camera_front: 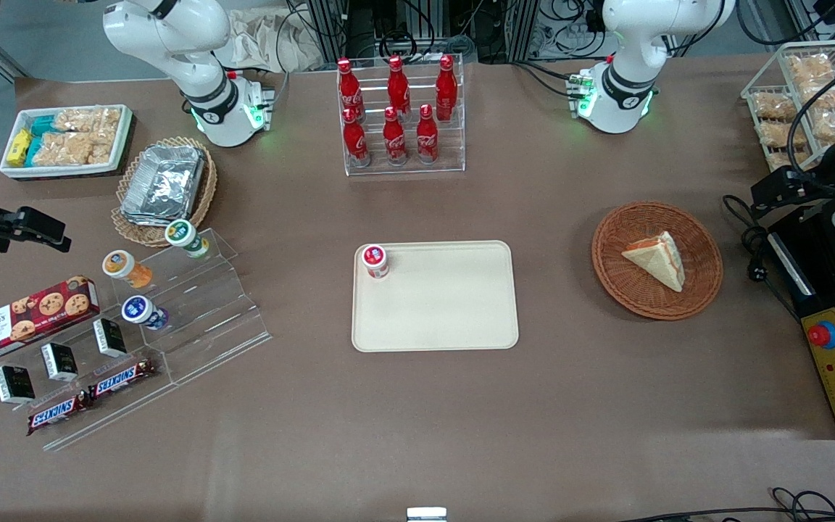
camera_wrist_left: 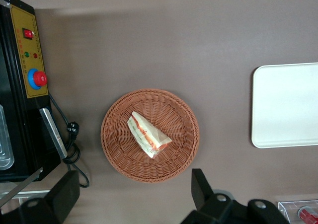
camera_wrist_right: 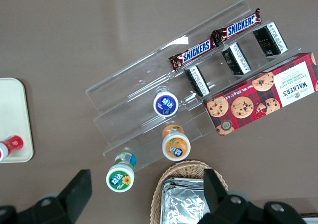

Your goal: Place sandwich from basket to tray

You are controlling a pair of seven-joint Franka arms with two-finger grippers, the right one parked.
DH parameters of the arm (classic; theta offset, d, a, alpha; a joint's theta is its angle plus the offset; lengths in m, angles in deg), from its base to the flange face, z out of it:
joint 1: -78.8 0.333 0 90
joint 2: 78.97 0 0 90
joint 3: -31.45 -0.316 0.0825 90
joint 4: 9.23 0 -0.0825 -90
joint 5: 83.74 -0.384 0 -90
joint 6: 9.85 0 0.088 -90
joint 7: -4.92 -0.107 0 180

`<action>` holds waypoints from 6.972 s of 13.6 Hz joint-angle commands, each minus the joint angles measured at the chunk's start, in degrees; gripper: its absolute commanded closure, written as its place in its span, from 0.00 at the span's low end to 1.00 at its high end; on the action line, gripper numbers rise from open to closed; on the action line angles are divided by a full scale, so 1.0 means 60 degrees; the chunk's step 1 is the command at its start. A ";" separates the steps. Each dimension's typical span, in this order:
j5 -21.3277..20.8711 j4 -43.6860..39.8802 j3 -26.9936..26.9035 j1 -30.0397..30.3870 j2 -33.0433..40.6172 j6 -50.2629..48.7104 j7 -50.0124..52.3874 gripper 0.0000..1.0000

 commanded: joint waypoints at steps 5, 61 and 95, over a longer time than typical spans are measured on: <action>0.0088 -0.0007 -0.0073 0.0057 0.0003 -0.0580 0.2042 0.00; -0.0628 0.4292 0.0321 0.0013 0.0310 0.2341 0.6480 1.00; -0.4452 0.1488 0.5141 -0.1686 -0.6516 0.5381 0.8658 0.00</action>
